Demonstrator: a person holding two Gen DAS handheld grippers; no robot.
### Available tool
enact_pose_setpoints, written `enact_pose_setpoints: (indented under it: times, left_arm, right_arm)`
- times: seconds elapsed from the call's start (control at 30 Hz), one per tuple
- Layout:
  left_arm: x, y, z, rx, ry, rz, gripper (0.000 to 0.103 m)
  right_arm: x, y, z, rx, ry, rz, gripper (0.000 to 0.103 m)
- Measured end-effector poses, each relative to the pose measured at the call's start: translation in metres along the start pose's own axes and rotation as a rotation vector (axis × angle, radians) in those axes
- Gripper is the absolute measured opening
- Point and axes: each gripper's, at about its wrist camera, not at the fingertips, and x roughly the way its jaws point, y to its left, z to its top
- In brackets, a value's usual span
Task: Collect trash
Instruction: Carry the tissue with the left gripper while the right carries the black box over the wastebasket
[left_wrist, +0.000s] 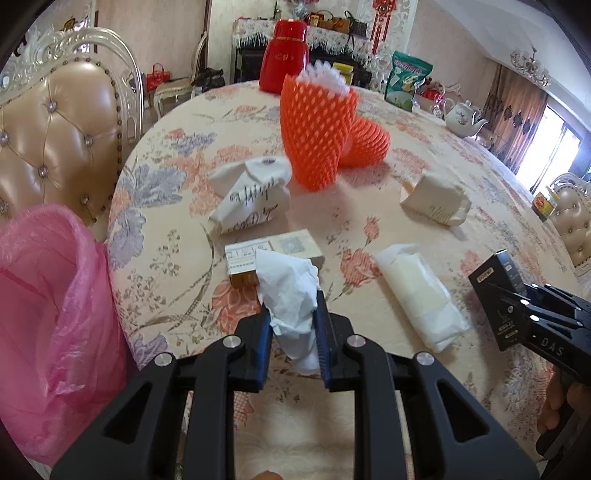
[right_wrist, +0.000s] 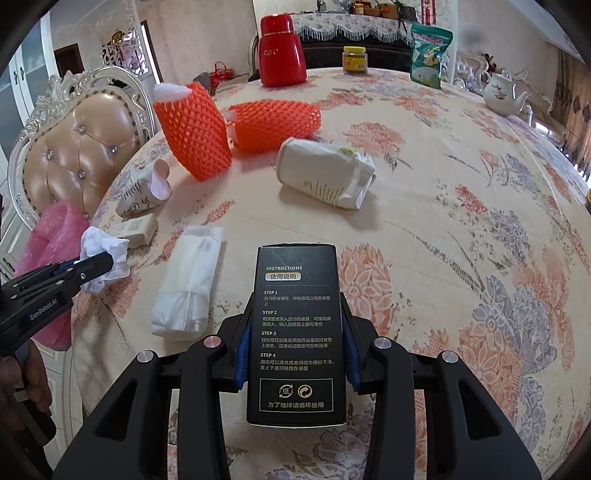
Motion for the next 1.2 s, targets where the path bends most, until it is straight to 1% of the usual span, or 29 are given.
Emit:
enact_pose_setpoints:
  times: [0.43,0.87,1.2]
  left_arm:
    - [-0.037,0.005,0.012,-0.007,-0.091,0.001,0.021]
    - [-0.064,0.028,0.018,-0.049,-0.154,0.037,0.021]
    - [-0.087,0.054,0.017,-0.085,-0.193,0.072,0.021]
  right_arm:
    - [-0.019,0.004,0.015,-0.005,-0.075,0.01,0.038]
    - [-0.029,0.022,0.029,-0.038,-0.115,0.029,0.038]
    - [-0.033,0.046,0.041,-0.076,-0.136,0.059,0.038]
